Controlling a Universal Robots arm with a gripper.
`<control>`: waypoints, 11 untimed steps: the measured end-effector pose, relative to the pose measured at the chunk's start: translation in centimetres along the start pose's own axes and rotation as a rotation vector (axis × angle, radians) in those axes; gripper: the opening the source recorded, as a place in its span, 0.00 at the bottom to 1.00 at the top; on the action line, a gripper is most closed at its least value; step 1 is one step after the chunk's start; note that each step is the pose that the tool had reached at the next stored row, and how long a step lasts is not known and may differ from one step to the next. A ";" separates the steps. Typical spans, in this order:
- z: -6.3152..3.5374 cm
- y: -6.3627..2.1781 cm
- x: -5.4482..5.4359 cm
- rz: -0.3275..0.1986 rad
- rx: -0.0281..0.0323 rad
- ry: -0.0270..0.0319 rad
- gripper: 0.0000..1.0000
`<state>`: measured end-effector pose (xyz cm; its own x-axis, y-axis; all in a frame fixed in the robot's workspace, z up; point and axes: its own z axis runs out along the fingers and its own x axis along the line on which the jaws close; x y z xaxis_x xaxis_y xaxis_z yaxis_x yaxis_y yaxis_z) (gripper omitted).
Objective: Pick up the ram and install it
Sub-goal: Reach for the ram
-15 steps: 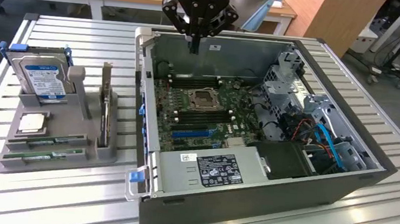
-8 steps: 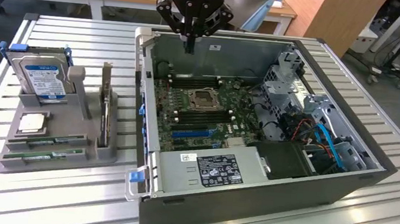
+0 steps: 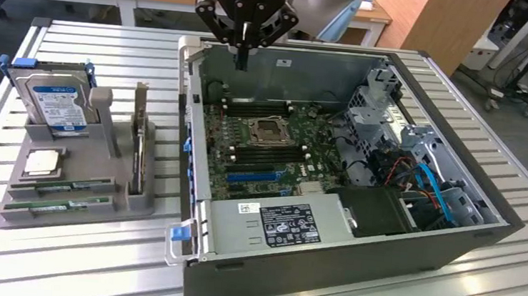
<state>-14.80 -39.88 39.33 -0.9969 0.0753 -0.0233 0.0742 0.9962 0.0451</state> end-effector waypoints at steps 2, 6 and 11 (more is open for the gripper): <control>-0.01 -0.02 0.2 0.000 0.0000 0.0000 0.10; -0.02 -0.05 0.7 0.000 0.0000 0.0001 0.10; -0.04 -0.10 1.4 0.000 0.0000 0.0000 0.10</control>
<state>-16.17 -39.89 39.33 -0.9969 0.0753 -0.0233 0.0742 0.9962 0.0451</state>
